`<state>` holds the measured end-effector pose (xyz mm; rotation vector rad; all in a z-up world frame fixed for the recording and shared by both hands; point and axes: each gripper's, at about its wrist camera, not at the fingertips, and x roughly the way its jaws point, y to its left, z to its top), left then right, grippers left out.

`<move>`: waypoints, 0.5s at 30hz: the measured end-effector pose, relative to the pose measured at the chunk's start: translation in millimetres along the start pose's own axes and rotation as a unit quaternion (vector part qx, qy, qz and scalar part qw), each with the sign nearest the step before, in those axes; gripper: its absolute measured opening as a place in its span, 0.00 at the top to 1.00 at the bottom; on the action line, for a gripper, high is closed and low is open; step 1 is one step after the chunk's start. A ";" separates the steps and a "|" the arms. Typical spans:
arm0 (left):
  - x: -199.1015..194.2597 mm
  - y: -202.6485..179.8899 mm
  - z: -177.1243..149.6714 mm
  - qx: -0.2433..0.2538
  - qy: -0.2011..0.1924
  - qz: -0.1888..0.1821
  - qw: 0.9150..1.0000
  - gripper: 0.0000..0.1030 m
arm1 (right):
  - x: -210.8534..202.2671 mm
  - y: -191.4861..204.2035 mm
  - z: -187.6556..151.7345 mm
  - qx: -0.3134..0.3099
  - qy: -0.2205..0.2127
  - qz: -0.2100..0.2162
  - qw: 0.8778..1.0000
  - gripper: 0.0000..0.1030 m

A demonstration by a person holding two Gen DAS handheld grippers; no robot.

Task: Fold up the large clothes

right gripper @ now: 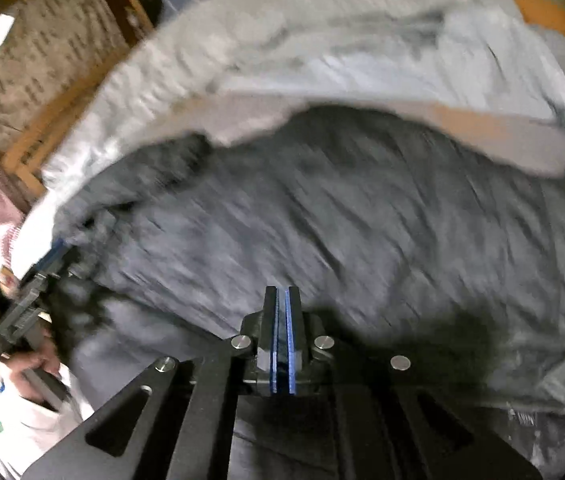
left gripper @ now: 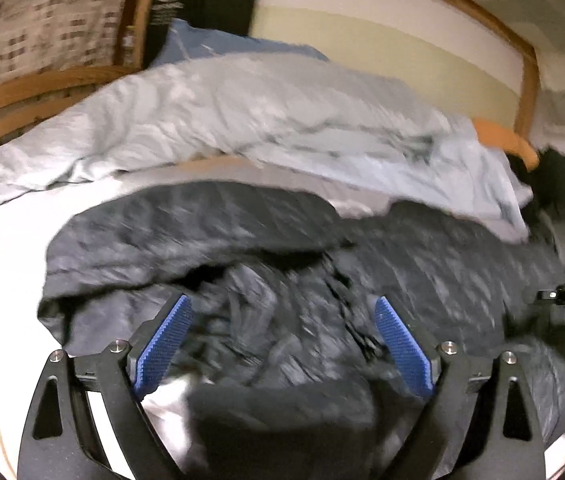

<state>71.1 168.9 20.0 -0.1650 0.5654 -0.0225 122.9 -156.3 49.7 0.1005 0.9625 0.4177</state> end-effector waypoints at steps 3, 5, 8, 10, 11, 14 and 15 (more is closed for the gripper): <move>7.6 14.6 9.7 -0.001 -0.012 0.034 0.999 0.07 | 1.5 20.1 27.0 0.002 -0.025 0.036 0.999 0.57; 11.9 23.8 13.3 -0.001 -0.011 0.067 0.998 0.07 | 11.6 37.8 44.5 0.004 -0.039 0.048 0.998 0.26; 6.6 45.2 15.9 -0.036 -0.019 0.063 0.997 0.07 | 44.1 68.3 69.3 -0.015 -0.031 0.048 0.998 0.26; 3.3 58.9 17.5 -0.056 -0.022 0.064 0.996 0.07 | 69.5 80.4 81.0 -0.017 -0.015 0.048 0.999 0.26; 3.1 65.5 18.7 -0.064 -0.024 0.072 0.995 0.07 | 88.0 88.7 86.1 -0.017 -0.005 0.049 0.999 0.26; 10.8 85.1 19.7 -0.087 -0.014 0.092 0.992 0.07 | 131.5 102.3 94.2 -0.028 0.011 0.027 0.999 0.26; 13.7 90.9 18.6 -0.093 -0.009 0.101 0.990 0.07 | 142.6 105.6 96.8 -0.030 0.015 0.022 0.999 0.26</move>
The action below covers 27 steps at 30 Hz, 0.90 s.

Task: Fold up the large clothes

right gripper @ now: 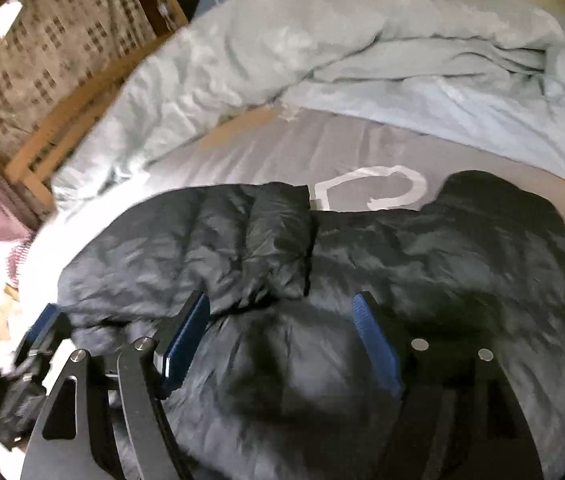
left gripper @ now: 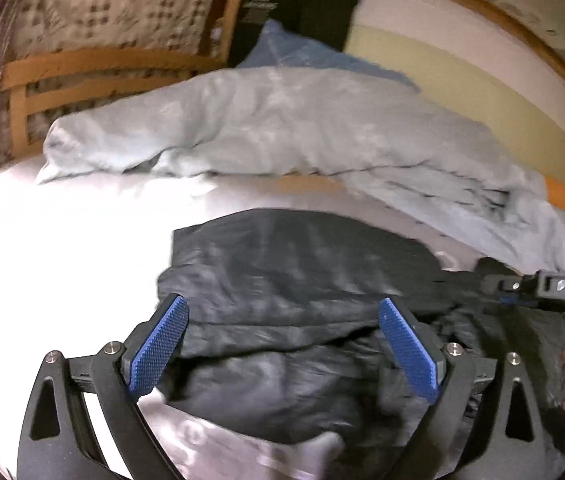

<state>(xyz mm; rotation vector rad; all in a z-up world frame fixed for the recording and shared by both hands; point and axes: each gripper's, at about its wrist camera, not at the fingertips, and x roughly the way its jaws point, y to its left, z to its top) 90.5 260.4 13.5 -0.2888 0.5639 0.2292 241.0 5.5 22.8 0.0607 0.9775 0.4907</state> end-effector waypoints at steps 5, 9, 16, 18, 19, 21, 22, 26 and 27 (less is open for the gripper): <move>-5.3 16.7 3.5 -0.037 -0.019 0.001 0.999 0.07 | 42.2 2.0 12.9 0.012 0.024 0.007 1.000 0.40; -13.9 21.1 6.4 -0.028 -0.046 0.026 0.998 0.07 | 60.5 19.8 8.4 -0.032 0.054 -0.012 0.998 0.80; -11.4 18.9 5.0 -0.014 -0.030 0.015 0.999 0.07 | -3.1 40.4 5.2 -0.112 -0.055 -0.095 0.988 0.89; -16.4 12.9 5.8 -0.003 -0.038 0.005 0.999 0.07 | -27.0 49.9 0.0 -0.163 -0.073 -0.143 0.973 0.90; -19.5 10.7 6.5 0.001 -0.043 0.000 0.999 0.07 | -40.9 50.7 -2.2 -0.174 -0.083 -0.154 0.969 0.90; -25.1 9.8 7.7 -0.001 -0.050 -0.010 0.999 0.07 | -72.7 44.4 -4.2 -0.175 -0.102 -0.165 0.965 0.90; -27.2 10.6 8.3 -0.004 -0.053 -0.011 0.999 0.07 | -89.0 39.3 -6.1 -0.173 -0.112 -0.169 0.964 0.90; -34.0 12.3 7.7 0.015 -0.076 0.030 0.997 0.07 | -149.8 10.4 -20.9 -0.178 -0.145 -0.216 0.949 0.90; -33.2 12.1 8.1 0.022 -0.074 0.040 0.996 0.07 | -160.5 2.9 -26.5 -0.177 -0.147 -0.230 0.946 0.90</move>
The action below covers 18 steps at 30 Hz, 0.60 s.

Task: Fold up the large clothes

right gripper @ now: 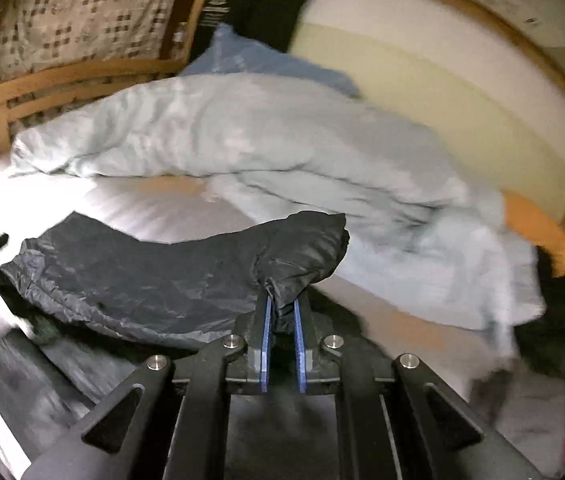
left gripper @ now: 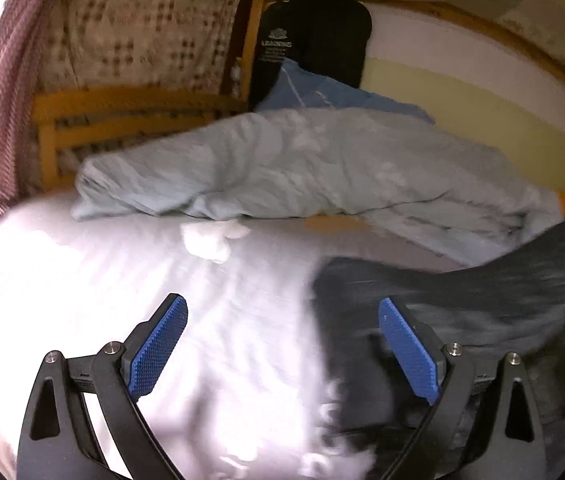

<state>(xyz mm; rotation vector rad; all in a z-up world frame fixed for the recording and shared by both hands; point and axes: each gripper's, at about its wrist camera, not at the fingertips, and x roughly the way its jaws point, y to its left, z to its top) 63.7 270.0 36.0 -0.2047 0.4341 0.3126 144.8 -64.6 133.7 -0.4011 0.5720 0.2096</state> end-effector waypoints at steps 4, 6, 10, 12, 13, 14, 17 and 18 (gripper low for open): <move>2.6 6.3 -0.7 -0.029 0.014 -0.028 0.999 0.07 | -22.7 -50.6 -37.6 0.017 0.026 -0.049 0.998 0.90; 2.4 3.9 -1.1 -0.024 0.014 -0.029 0.999 0.07 | -28.5 -76.4 -59.0 0.032 0.045 -0.071 0.996 0.89; 3.4 -6.7 -5.2 -0.005 0.023 -0.039 0.999 0.07 | -29.9 -119.2 -100.3 0.068 0.084 -0.096 0.990 0.89; 4.9 -15.1 -9.0 -0.004 0.037 -0.061 0.997 0.07 | -27.4 -129.4 -115.8 0.079 0.097 -0.096 0.987 0.89; 6.4 -21.0 -11.8 -0.005 0.050 -0.083 0.995 0.07 | -24.1 -133.6 -125.2 0.088 0.107 -0.092 0.986 0.89; 7.3 -28.3 -14.7 -0.004 0.062 -0.109 0.992 0.07 | -20.5 -135.8 -132.1 0.095 0.117 -0.085 0.985 0.90; 4.6 -57.3 -18.4 0.035 0.072 -0.154 0.985 0.07 | -8.8 -131.6 -149.8 0.108 0.145 -0.066 0.981 0.89; 1.9 -67.9 -17.7 0.056 0.069 -0.166 0.982 0.07 | -6.3 -129.0 -153.8 0.108 0.151 -0.064 0.981 0.87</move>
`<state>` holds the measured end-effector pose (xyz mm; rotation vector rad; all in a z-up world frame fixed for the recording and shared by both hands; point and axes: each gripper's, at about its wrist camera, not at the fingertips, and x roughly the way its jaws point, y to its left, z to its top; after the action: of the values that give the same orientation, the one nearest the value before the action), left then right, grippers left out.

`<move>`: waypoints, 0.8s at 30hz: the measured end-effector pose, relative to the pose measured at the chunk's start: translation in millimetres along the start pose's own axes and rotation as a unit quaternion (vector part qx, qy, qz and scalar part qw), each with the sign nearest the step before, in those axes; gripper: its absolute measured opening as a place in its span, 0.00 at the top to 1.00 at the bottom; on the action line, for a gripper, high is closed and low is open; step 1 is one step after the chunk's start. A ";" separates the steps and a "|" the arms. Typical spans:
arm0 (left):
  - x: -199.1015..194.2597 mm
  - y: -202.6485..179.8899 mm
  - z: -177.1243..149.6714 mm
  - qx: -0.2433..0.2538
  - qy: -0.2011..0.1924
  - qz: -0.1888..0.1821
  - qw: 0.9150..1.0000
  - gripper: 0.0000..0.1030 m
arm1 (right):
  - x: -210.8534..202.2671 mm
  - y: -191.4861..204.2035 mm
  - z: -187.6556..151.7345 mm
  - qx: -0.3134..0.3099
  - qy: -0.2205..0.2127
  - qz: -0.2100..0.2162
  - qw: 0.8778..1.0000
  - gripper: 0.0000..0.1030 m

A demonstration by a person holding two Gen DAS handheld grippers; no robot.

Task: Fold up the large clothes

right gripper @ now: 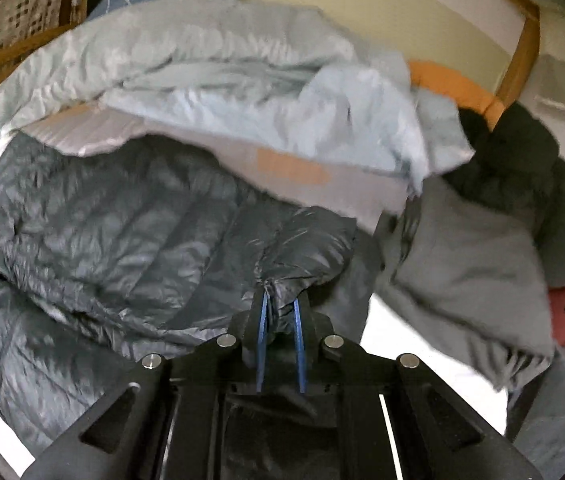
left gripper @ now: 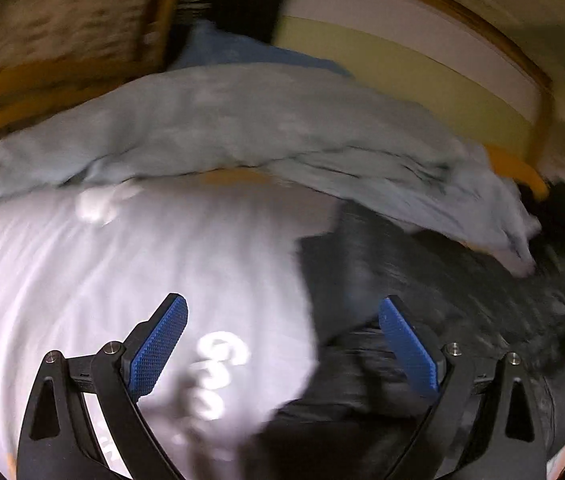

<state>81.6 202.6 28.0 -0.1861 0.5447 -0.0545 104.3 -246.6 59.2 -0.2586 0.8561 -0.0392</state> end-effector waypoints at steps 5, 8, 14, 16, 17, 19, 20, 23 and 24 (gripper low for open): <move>5.3 -44.7 9.0 0.069 0.035 -0.076 0.994 0.07 | 2.3 -1.1 -21.2 0.013 -0.010 -0.001 1.000 0.40; 17.9 -68.1 25.1 0.103 0.058 -0.094 0.989 0.07 | -8.9 -7.8 -22.4 0.032 -0.031 -0.003 0.999 0.35; 88.0 -75.4 16.4 0.181 0.112 0.021 0.977 0.13 | -7.1 -11.8 -12.1 0.061 -0.034 0.045 0.997 0.27; 99.7 -63.4 8.1 0.179 0.130 0.046 0.974 0.16 | 3.1 -3.9 -10.8 0.054 -0.016 0.071 0.996 0.27; 98.6 -52.7 7.6 0.160 0.136 0.043 0.977 0.16 | 10.9 2.1 -10.6 0.046 -0.004 0.083 0.995 0.27; 96.6 -32.6 13.1 0.121 0.137 0.055 0.982 0.16 | 25.2 10.7 -11.5 0.040 0.011 0.091 0.995 0.27; 97.5 -26.4 14.3 0.112 0.136 0.065 0.982 0.16 | 32.9 14.4 -12.0 0.042 0.014 0.092 0.995 0.27; 97.7 -11.9 17.1 0.105 0.133 0.074 0.983 0.16 | 52.9 18.6 -13.0 0.058 0.025 0.101 0.993 0.60; 97.1 -10.4 17.0 0.102 0.133 0.065 0.984 0.17 | 59.7 19.8 -12.8 0.055 0.033 0.093 0.994 0.71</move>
<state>173.4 185.3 -5.3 0.0593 0.8127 -0.0077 132.5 -238.4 2.1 -0.0736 0.9368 0.0800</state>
